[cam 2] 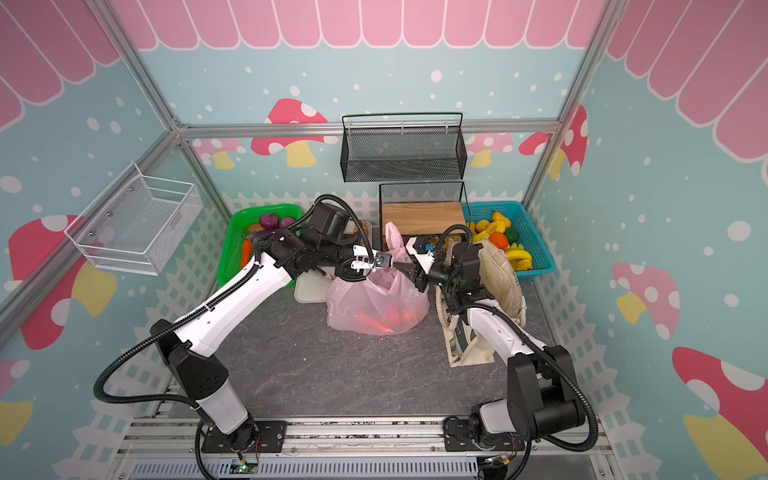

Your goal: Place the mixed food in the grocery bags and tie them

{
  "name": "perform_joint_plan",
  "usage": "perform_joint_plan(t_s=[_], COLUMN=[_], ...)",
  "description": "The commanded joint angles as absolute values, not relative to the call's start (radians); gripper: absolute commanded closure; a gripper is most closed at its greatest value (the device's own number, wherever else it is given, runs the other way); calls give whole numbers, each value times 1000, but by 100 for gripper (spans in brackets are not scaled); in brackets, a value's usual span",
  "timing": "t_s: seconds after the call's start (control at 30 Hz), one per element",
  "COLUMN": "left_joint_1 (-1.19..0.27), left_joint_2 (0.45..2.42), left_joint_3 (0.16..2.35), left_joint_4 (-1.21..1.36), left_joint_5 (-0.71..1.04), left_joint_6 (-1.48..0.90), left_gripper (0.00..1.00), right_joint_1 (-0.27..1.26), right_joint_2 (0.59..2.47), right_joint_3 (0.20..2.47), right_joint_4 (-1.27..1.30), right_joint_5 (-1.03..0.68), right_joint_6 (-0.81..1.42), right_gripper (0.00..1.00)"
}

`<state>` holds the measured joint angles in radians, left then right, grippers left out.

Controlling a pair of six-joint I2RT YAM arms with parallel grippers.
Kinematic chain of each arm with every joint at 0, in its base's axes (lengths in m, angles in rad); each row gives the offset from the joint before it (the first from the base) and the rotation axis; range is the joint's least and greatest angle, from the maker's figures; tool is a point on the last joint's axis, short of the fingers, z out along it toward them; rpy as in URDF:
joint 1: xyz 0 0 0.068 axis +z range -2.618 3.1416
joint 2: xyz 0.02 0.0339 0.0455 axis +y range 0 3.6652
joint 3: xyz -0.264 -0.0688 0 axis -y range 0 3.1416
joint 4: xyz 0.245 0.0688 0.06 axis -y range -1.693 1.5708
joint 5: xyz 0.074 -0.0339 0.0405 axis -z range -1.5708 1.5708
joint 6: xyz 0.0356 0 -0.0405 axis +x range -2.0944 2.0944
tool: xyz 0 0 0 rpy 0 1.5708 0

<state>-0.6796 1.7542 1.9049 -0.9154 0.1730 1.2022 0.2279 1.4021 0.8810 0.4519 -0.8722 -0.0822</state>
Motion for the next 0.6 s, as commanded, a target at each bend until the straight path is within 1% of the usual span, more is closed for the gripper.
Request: perform_joint_plan(t_s=[0.0, 0.17, 0.33, 0.4, 0.57], left_joint_1=[-690, -695, -698, -700, -710], left_joint_2=[1777, 1797, 1812, 1818, 1834], left_joint_3=[1950, 1976, 1987, 1991, 2008], left_joint_4=[-968, -967, -968, -968, -968], left_joint_5=[156, 144, 127, 124, 127], left_joint_6=[1269, 1282, 1299, 1304, 1310], left_gripper=[100, 100, 100, 100, 100], right_joint_1=[222, 221, 222, 221, 221], right_joint_2=[1417, 1409, 1403, 1404, 1417], right_joint_3=[916, 904, 902, 904, 908], right_joint_4=[471, 486, 509, 529, 581], right_joint_5=[-915, -943, -969, -984, -1015], right_joint_6=[-130, -147, -146, -133, -95], right_gripper=[72, 65, 51, 46, 43])
